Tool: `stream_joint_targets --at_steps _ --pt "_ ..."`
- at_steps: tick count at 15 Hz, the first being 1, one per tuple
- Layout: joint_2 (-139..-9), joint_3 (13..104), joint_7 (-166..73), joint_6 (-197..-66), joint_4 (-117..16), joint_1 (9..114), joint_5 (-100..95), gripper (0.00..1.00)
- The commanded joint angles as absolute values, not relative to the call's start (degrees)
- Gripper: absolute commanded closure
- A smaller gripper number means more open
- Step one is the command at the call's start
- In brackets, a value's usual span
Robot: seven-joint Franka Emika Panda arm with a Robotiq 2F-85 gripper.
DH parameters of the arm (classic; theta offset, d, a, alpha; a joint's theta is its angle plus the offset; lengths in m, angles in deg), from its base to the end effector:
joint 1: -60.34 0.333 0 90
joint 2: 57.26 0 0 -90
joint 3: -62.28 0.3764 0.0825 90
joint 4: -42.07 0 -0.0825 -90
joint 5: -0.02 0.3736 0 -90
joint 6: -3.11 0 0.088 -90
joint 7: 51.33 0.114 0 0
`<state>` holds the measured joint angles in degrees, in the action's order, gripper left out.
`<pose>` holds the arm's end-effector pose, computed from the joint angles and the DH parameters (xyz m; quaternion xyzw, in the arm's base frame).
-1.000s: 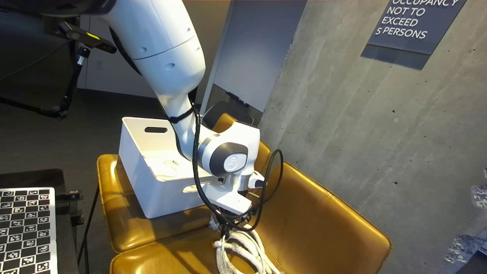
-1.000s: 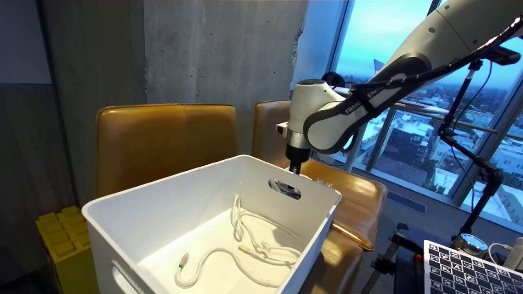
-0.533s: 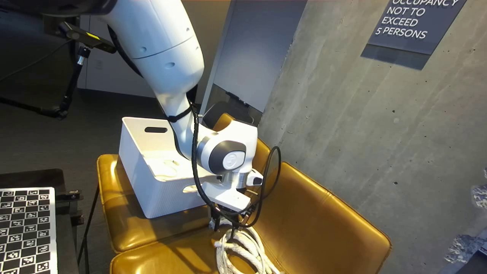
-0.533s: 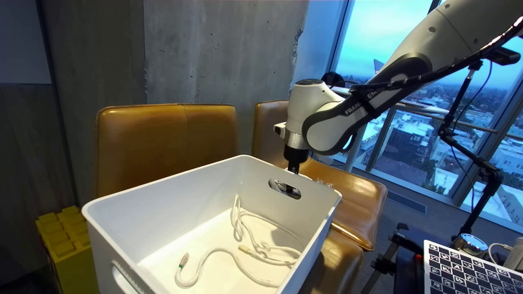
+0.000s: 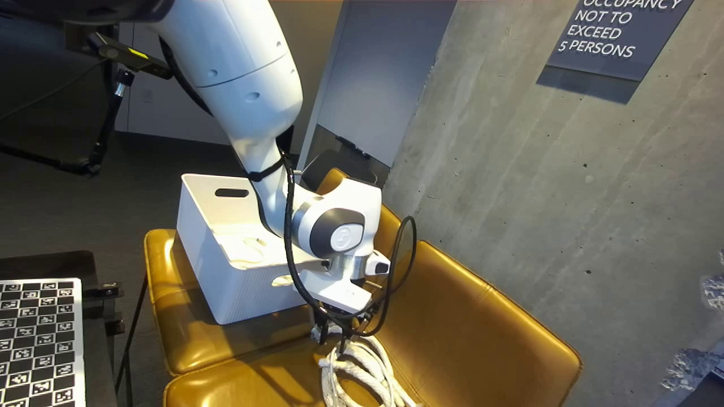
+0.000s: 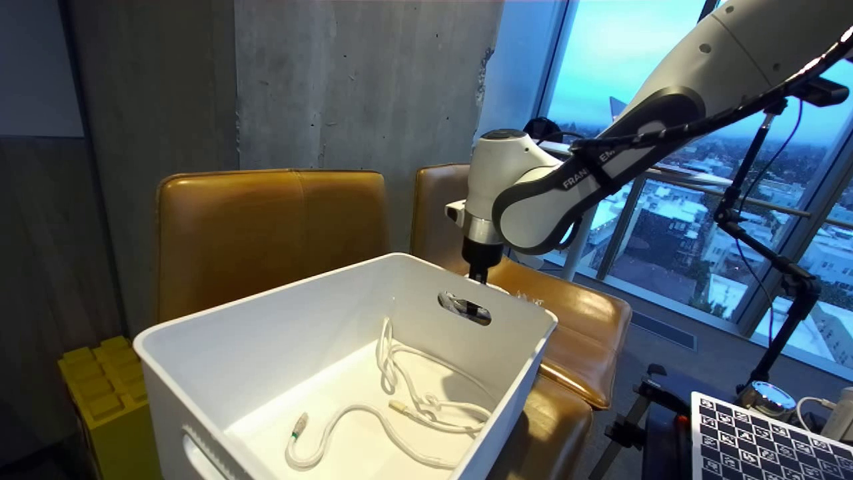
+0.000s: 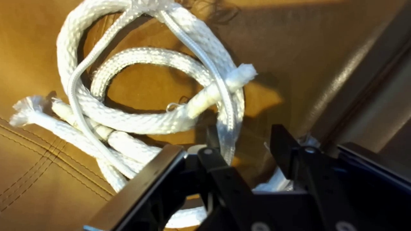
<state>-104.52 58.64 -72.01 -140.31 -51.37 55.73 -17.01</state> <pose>0.7200 -0.0957 0.1821 0.9655 0.2332 -0.0068 0.1159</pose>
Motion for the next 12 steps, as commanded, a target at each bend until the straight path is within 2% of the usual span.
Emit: stream_joint_targets --at_steps 1,2,3,6,7,12 --pt "-103.43 57.93 -72.02 -140.94 -52.67 56.42 -18.8 0.54" --pt "-103.39 57.87 -71.98 -140.97 -52.72 56.5 -18.97 0.56" --pt "-103.35 57.83 -71.95 -140.94 -52.68 56.57 -19.13 0.7" --pt "-103.43 57.72 -71.86 -140.84 -52.41 56.62 -19.4 0.96" --pt "-103.45 57.66 -71.87 -140.85 -52.44 56.63 -19.51 1.0" --pt "-103.41 57.41 -71.63 -141.07 -52.81 56.88 -20.45 0.99"
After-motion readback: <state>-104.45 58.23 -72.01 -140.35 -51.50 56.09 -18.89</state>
